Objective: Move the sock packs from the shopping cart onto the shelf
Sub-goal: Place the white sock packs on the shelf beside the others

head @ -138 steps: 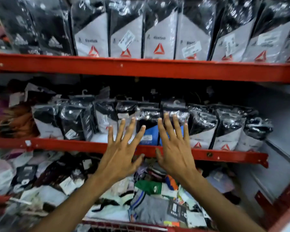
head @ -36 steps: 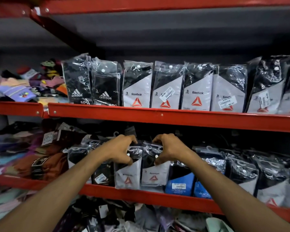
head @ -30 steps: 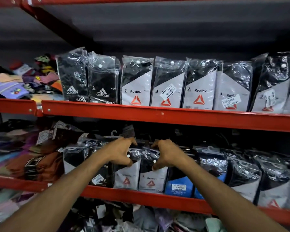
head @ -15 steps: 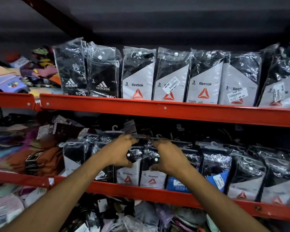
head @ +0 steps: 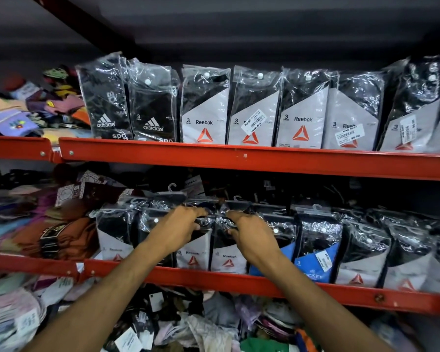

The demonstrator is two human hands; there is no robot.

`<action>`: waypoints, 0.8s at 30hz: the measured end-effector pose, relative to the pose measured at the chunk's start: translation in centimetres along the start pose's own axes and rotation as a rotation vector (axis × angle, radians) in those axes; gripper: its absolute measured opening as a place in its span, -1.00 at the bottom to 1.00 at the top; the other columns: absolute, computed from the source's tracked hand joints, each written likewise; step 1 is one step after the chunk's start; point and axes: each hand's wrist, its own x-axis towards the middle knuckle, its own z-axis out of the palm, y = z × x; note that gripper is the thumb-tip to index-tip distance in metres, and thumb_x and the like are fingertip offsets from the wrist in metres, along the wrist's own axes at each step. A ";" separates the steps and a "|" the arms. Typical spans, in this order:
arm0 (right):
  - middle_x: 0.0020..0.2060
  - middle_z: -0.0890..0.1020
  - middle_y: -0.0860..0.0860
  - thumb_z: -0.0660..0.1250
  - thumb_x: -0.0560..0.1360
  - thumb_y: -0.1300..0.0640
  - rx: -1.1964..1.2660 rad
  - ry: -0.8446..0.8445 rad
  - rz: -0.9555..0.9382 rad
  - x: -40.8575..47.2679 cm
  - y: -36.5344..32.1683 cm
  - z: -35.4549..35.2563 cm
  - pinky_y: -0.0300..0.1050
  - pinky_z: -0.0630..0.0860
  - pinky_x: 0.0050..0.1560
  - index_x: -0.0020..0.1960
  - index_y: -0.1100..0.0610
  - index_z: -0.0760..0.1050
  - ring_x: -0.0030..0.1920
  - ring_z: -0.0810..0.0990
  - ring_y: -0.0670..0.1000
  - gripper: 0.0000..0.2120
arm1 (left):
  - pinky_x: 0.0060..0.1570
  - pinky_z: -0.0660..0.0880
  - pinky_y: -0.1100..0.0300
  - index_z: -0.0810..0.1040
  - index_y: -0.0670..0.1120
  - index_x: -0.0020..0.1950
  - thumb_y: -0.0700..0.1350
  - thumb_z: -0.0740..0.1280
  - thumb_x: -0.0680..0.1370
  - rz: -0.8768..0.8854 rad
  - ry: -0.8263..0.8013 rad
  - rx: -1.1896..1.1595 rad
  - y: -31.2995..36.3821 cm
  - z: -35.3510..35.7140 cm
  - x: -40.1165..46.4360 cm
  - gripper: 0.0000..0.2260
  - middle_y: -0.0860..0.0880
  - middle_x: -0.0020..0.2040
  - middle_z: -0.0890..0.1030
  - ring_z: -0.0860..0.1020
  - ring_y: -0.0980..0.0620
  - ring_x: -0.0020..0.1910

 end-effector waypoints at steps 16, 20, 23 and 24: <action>0.56 0.27 0.13 0.11 0.68 -0.03 -0.111 0.044 0.093 -3.0 3.8 0.0 0.10 -0.05 0.61 0.56 0.16 0.22 0.59 0.11 0.16 -0.49 | 0.55 0.27 -0.11 0.42 0.02 0.51 0.04 0.35 0.62 0.041 0.148 -0.021 2.5 2.4 -0.5 -0.54 0.01 0.48 0.51 0.38 -0.09 0.52; 0.58 0.23 0.09 0.11 0.68 -0.06 -0.043 0.065 0.039 -3.2 4.5 -0.3 -0.01 -0.14 0.60 0.58 0.12 0.19 0.60 0.06 0.09 -0.48 | 0.57 0.23 -0.10 0.43 0.01 0.51 0.02 0.34 0.63 0.008 0.169 -0.019 3.1 2.6 -0.7 -0.56 0.00 0.47 0.52 0.35 -0.10 0.54; 0.60 0.14 0.05 0.04 0.66 -0.18 -0.074 0.190 0.083 -4.0 6.0 -1.0 0.05 -0.13 0.61 0.60 0.08 0.12 0.62 -0.03 0.06 -0.41 | 0.60 0.15 -0.08 0.43 0.00 0.50 0.02 0.33 0.63 0.008 0.169 -0.015 3.0 3.0 -0.6 -0.56 -0.01 0.47 0.51 0.35 -0.10 0.54; 0.61 0.11 0.06 0.01 0.65 -0.21 -0.091 0.211 0.127 -4.3 6.6 -1.2 0.09 -0.11 0.61 0.60 0.09 0.10 0.62 -0.05 0.08 -0.38 | 0.60 0.10 -0.07 0.41 0.00 0.51 0.03 0.32 0.64 0.009 0.164 -0.006 3.0 3.0 -0.6 -0.56 0.00 0.49 0.49 0.33 -0.10 0.55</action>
